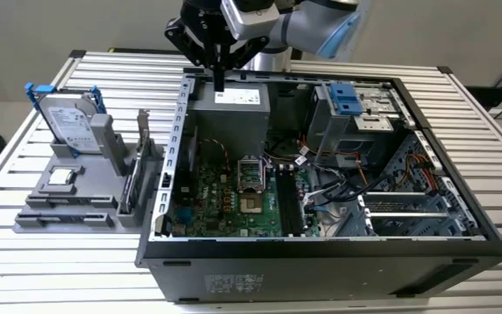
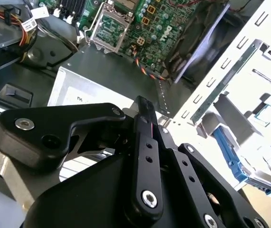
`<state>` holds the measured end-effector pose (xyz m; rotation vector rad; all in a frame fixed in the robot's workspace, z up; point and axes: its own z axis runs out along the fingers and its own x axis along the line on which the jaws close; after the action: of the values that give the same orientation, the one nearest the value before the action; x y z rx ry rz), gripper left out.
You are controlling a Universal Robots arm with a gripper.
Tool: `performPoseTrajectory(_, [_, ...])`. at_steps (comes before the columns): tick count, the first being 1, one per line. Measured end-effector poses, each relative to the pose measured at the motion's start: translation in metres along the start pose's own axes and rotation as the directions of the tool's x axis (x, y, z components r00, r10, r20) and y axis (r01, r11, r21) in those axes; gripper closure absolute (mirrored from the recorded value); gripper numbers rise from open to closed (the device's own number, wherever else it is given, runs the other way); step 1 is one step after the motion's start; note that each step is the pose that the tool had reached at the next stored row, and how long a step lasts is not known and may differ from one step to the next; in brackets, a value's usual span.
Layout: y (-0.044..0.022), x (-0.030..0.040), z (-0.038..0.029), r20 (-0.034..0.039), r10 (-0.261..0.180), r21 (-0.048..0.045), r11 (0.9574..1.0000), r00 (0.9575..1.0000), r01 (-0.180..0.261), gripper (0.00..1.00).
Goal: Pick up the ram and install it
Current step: 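Reach for the ram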
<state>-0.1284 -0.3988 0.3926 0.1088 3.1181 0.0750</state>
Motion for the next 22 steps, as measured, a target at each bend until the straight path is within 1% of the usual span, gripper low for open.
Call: performPoseTrajectory(22, [-0.0017, 0.0250, -0.0005, -0.0001, -0.003, -0.0001, 1.0000, 1.0000, 0.003, 1.00])
